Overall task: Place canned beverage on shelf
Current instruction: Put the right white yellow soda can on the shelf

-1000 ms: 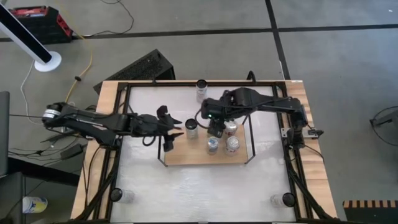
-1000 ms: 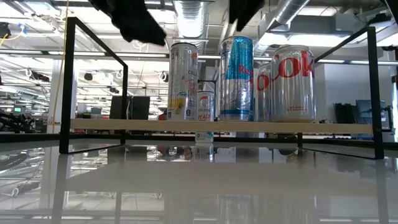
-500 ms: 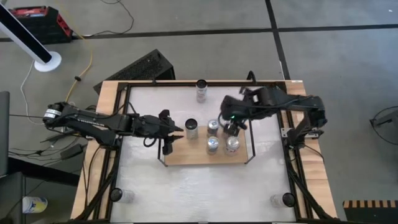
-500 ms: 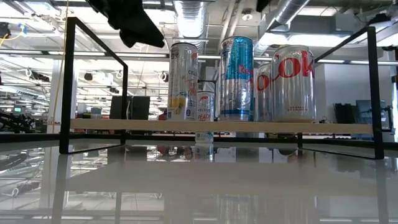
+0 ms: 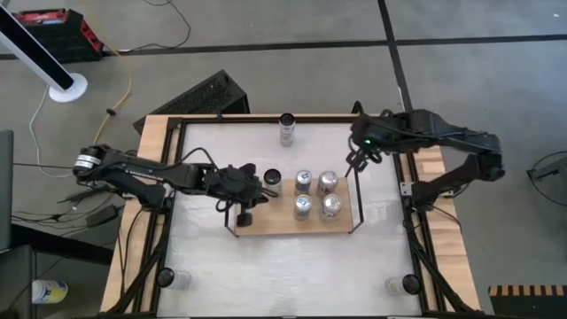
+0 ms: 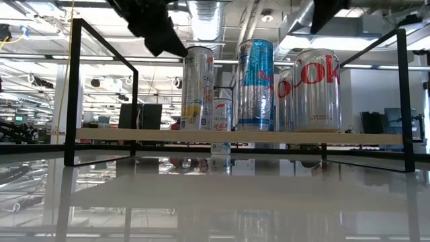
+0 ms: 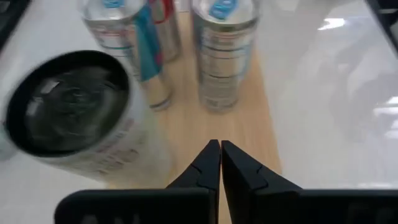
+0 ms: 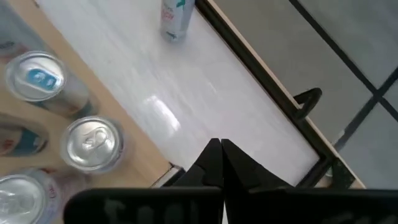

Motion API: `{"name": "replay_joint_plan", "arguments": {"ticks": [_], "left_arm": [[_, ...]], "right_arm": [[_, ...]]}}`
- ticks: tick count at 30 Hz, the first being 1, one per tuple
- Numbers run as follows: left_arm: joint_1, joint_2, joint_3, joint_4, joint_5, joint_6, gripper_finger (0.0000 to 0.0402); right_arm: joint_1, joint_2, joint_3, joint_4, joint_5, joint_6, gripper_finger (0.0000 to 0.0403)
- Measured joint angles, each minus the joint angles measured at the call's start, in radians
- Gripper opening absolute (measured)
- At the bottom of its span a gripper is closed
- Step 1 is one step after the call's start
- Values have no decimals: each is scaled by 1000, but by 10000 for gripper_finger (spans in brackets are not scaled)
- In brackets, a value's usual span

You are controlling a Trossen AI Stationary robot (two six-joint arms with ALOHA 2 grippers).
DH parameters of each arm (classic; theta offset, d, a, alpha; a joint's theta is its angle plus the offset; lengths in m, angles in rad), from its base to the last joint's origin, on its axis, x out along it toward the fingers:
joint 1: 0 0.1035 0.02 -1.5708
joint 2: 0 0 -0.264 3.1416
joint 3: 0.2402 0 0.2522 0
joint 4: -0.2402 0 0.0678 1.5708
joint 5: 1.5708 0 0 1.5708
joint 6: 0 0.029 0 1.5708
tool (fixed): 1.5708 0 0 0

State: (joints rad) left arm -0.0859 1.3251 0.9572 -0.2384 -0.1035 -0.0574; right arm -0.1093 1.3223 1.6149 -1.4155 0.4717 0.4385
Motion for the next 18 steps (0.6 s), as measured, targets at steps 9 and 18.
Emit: {"name": "replay_joint_plan", "arguments": {"ticks": [9, 18], "left_arm": [[40, 3, 17, -15, -58, 35, 0], [101, 3, 17, -69, -18, 38, 0]], "right_arm": [[26, -65, -58, 9, -6, 26, 42], [26, -58, -68, 32, -5, 25, 19]]}}
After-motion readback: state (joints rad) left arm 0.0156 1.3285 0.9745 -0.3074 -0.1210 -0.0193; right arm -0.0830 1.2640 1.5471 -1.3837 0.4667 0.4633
